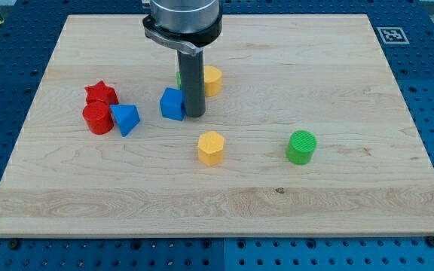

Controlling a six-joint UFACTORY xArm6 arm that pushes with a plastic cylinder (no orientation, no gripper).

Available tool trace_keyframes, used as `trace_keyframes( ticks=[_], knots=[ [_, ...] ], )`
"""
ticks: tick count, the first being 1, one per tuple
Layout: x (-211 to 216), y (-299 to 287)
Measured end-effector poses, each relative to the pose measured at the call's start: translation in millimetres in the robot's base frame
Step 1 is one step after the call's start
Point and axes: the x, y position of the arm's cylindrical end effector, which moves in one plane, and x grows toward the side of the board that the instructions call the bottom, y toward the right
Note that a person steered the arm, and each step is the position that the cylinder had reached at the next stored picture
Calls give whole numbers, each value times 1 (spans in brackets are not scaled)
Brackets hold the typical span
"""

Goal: Separate the yellow heart from green star

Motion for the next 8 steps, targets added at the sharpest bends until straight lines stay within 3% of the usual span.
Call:
trace_keyframes(
  ticks=[4, 8],
  knots=[
    [-19, 5],
    [-3, -38]
  ],
)
